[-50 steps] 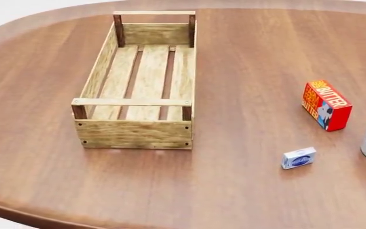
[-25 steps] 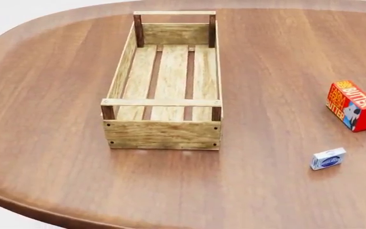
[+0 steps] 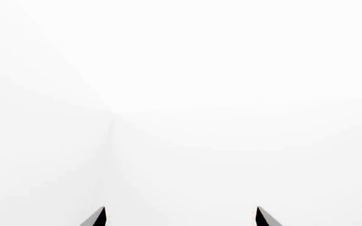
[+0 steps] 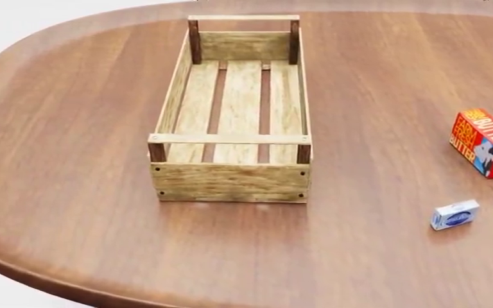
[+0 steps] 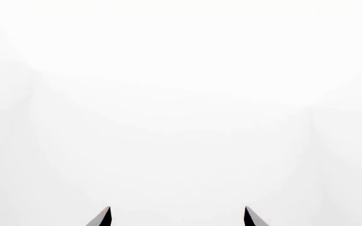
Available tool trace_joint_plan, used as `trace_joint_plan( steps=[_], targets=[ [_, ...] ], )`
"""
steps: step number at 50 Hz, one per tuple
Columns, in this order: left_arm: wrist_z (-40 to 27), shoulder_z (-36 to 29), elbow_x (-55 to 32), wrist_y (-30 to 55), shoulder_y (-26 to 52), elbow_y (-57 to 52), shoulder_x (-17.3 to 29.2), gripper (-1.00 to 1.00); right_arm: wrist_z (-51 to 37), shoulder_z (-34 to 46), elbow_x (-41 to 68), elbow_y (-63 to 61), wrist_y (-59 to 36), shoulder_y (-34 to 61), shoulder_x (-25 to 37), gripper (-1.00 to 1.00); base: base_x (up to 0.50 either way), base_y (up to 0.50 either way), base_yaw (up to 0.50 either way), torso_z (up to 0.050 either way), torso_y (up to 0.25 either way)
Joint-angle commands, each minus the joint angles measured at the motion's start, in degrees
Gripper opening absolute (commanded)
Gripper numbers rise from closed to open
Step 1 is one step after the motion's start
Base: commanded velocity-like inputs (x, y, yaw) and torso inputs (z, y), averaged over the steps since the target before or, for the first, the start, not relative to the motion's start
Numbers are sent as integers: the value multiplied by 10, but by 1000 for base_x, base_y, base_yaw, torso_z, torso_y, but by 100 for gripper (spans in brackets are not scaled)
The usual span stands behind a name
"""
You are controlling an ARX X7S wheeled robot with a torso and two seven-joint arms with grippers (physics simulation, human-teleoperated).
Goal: Pick up the cream cheese and put it in the tray.
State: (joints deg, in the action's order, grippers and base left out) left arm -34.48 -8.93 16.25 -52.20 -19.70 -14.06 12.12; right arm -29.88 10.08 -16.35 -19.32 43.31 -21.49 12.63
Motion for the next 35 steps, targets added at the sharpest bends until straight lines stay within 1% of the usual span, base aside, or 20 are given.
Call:
trace_joint_plan(
  steps=[1, 35],
  targets=[
    [-7, -4, 2, 1, 2, 1, 4, 100, -7, 4, -18, 5, 10, 0, 3, 100, 117, 47, 0, 0, 0],
    [-30, -12, 8, 1, 2, 0, 16, 100, -22, 11, 1, -3, 5, -1, 17, 100, 120, 17, 0, 0, 0]
  ],
)
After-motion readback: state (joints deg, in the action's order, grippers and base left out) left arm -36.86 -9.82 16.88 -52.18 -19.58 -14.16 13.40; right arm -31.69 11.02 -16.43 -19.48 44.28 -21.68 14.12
